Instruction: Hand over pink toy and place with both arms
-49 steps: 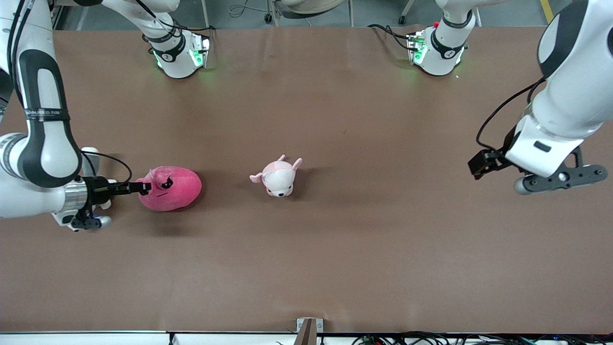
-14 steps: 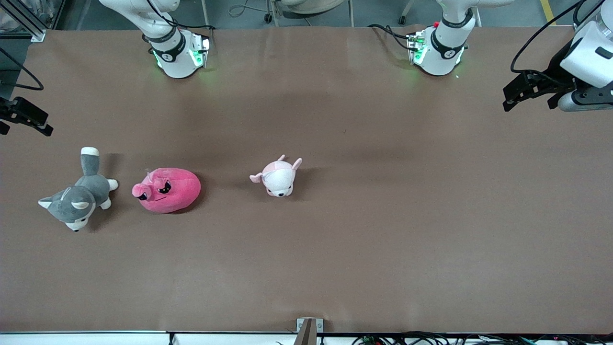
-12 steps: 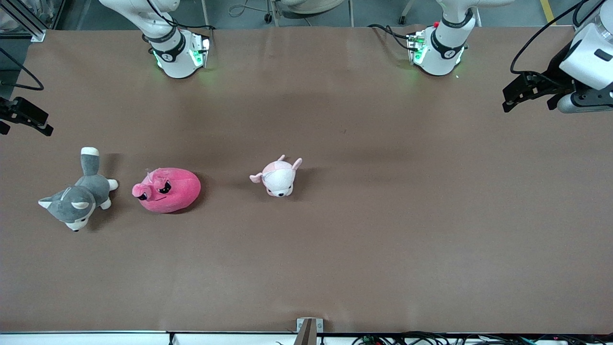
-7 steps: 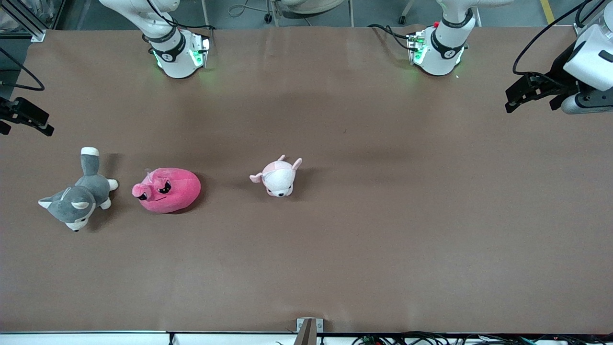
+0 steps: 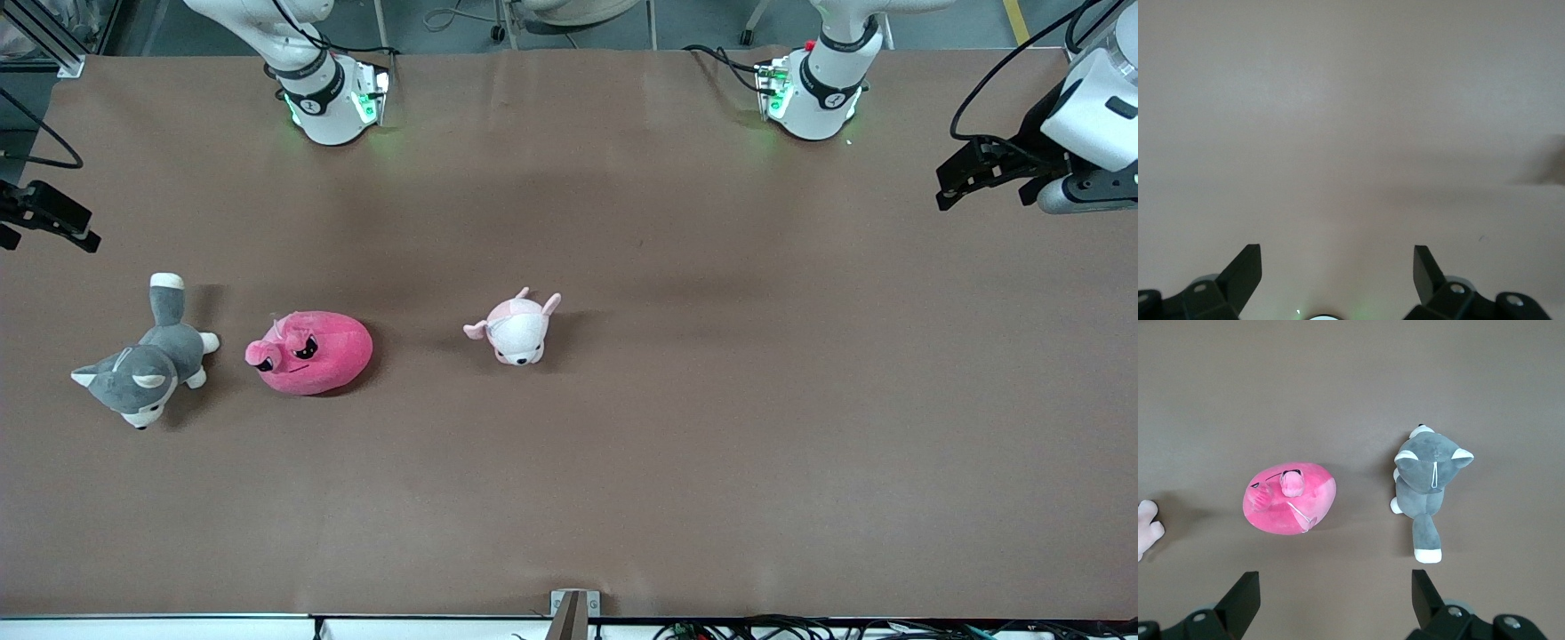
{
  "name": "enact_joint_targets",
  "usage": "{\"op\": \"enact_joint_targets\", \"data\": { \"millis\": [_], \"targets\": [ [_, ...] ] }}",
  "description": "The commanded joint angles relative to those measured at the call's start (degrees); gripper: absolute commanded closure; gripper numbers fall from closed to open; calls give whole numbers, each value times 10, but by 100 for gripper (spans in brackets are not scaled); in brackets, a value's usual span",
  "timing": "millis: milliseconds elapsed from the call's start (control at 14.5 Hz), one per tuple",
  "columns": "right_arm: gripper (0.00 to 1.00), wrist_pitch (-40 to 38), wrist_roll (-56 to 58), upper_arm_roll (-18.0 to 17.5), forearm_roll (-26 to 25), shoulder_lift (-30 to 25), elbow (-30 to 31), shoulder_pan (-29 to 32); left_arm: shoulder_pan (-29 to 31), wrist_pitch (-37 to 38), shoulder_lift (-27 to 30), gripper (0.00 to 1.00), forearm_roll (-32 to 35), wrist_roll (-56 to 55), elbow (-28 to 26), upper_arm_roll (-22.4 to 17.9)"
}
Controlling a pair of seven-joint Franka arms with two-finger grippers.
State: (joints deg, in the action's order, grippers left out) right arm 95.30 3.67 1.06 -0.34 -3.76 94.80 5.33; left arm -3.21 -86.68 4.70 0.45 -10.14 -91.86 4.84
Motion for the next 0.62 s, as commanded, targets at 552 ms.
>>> {"op": "enact_joint_targets", "data": {
  "millis": [552],
  "targets": [
    [0, -1, -11, -2, -13, -14, 13, 0, -2, 20, -2, 0, 10, 37, 7, 1]
  ]
}}
